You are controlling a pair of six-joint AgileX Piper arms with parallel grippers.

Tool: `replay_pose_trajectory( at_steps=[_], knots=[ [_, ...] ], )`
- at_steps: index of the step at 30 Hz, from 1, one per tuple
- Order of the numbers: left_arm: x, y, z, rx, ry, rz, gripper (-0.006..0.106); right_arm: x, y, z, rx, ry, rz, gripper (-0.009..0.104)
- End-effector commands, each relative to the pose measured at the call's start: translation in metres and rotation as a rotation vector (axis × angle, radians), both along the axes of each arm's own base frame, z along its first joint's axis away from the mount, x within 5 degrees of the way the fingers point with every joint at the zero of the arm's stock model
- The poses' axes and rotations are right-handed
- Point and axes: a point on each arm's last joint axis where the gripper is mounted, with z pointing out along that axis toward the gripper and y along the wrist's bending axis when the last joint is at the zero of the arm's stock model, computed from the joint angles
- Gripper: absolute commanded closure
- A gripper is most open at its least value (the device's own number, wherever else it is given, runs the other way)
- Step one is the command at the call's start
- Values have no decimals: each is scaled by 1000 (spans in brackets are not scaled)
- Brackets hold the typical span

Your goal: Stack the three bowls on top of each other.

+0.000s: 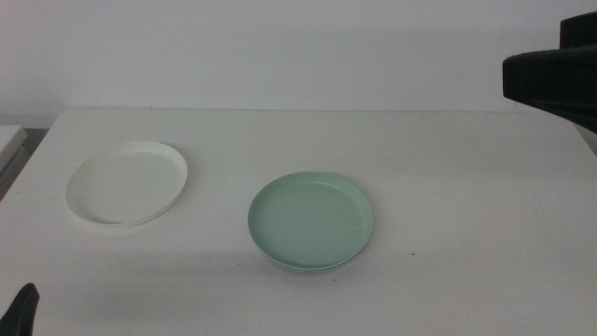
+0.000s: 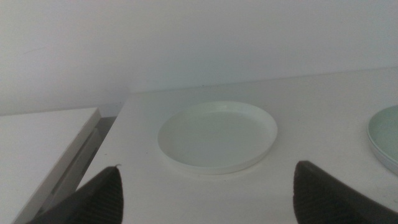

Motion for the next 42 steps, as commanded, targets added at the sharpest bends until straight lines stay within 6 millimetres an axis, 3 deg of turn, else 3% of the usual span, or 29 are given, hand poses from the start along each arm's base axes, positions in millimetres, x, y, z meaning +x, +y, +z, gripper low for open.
replay_pose_trajectory(
  at_steps=[1,4,8,13,15,17,20,26,30,36,42],
  knots=[
    [0,0,1,-3,-18,-3,7,0,-1,-1,-9,-2,-3,18],
    [1,2,8,37,5,22,7,0,-1,-1,-9,-2,-3,18],
    [15,7,68,31,118,86,7,0,-1,-1,-9,-2,-3,18],
    [53,14,145,29,315,111,7,0,-1,-1,-9,-2,-3,18],
    [66,17,164,77,370,98,7,0,-1,-1,-9,-2,-3,18],
    [81,17,171,48,443,78,7,0,-1,-1,-9,-2,-3,18],
    [101,16,167,-22,550,61,7,0,-1,-1,-9,-2,-3,18],
    [143,17,131,-105,761,33,7,0,-1,-1,-9,-2,-3,18],
    [173,22,120,-168,835,85,7,0,-1,-1,-9,-2,-3,18],
    [249,38,114,-115,1015,124,7,0,-1,-1,-9,-2,-3,18],
    [325,52,74,-33,1132,111,7,0,-1,-1,-9,-2,-3,18]
  ],
)
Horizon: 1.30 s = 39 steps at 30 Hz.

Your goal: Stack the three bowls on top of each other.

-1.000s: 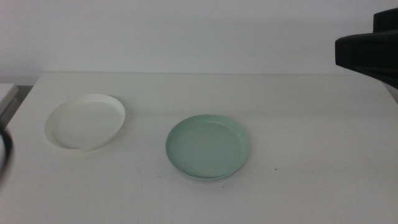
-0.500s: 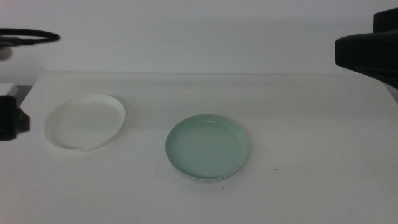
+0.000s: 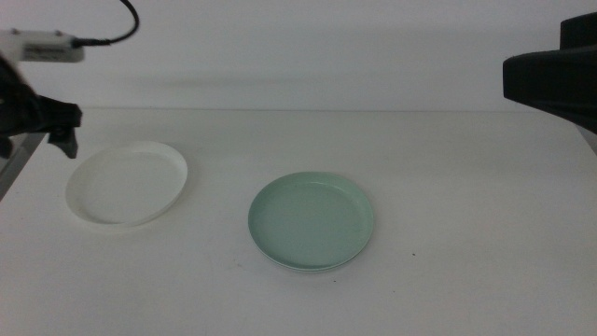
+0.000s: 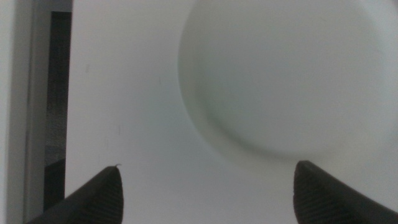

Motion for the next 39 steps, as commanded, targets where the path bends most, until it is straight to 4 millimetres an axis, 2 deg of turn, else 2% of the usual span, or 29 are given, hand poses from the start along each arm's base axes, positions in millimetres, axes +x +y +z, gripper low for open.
replay_pose_trajectory(
  at_steps=[1,4,8,14,19,24,27,33,35,37,39],
  knots=[
    [26,5,-17,14,31,-25,7,0,-1,-1,-6,-3,-4,18],
    [48,10,-36,28,67,-31,7,0,-1,-1,-6,-3,-4,18],
    [66,22,-57,30,79,-30,7,0,-1,-1,-6,-3,-4,18],
    [74,41,-87,-52,102,-13,7,0,-1,-1,-6,-3,-4,18],
    [78,48,-104,-133,100,18,11,0,-1,-1,-6,-3,-4,18],
    [80,49,-115,-133,107,7,29,0,-1,-1,-6,-3,-4,18],
    [81,47,-122,-156,113,12,47,0,-1,-1,-6,-3,-4,18],
    [80,44,-128,-193,143,13,92,0,-1,-1,-6,-3,-4,18],
    [78,44,-119,-192,145,8,102,0,-1,-1,-6,-3,-4,18],
    [74,43,-105,-185,145,-1,102,0,-1,-1,-6,-3,-4,18],
    [67,42,-82,-182,135,1,102,0,-1,-1,-6,-3,-4,18]
  ],
)
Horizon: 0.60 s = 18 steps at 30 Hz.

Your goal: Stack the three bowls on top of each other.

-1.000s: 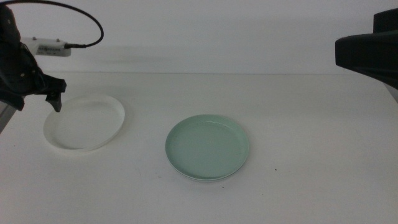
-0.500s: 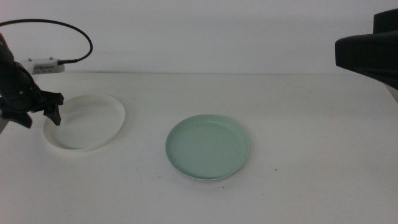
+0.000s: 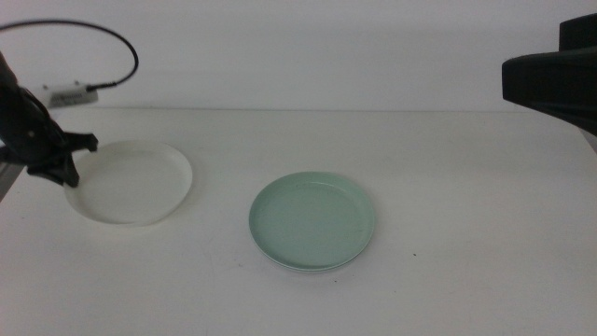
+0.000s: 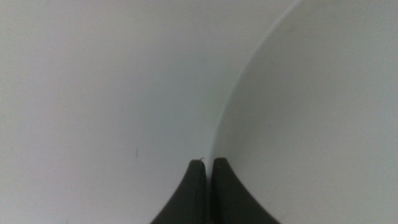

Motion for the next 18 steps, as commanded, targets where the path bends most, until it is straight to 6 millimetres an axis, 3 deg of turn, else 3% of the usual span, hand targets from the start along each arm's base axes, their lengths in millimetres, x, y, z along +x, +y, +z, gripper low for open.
replay_pose_trajectory(
  at_steps=[1,4,8,13,18],
  knots=[
    [-10,-3,36,2,-25,-8,102,0,-1,-1,-5,-4,-5,18],
    [-23,-16,72,-57,-70,-1,102,0,-1,-1,-5,-4,-5,18],
    [-36,-60,104,-137,-144,-77,102,0,-1,-1,-5,-4,-5,18],
    [-42,-130,110,-143,-138,-232,102,0,-1,-1,-5,-4,-5,18],
    [-45,-196,101,-155,-148,-316,102,0,-1,-1,-5,-4,-5,18]
  ],
)
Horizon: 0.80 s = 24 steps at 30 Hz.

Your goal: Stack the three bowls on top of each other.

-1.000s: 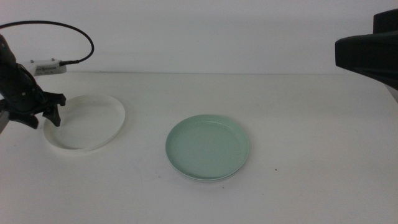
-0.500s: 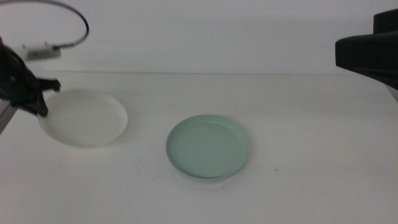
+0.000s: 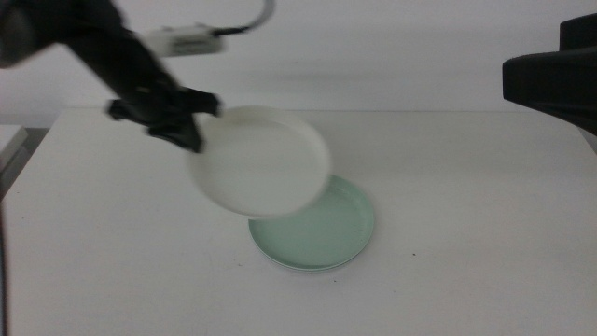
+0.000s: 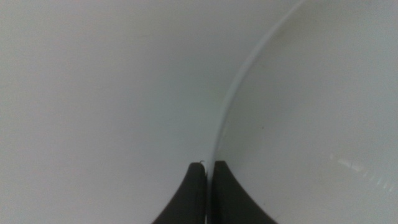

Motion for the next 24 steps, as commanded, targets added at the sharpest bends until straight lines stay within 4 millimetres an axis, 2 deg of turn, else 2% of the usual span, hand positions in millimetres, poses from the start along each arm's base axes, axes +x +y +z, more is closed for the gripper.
replay_pose_trajectory(
  at_steps=[1,4,8,16,19,21,24],
  knots=[
    [-2,-28,-3,-8,-22,-6,102,0,-1,-1,-5,-4,-5,18],
    [-3,-55,-16,26,-28,-7,102,0,-1,-1,-5,-4,-5,18],
    [-2,-72,-34,50,-1,8,102,0,-1,-1,-5,-4,-5,18],
    [4,-80,-71,39,89,-10,102,0,-1,-1,-5,-4,-5,18],
    [5,-80,-74,39,88,-8,100,0,-1,-1,-5,-4,-5,18],
    [6,-80,-73,34,83,-9,96,0,-1,-1,-5,-4,-5,18],
    [7,-80,-69,25,62,-25,82,0,-1,-1,-5,-4,-5,18]
  ],
)
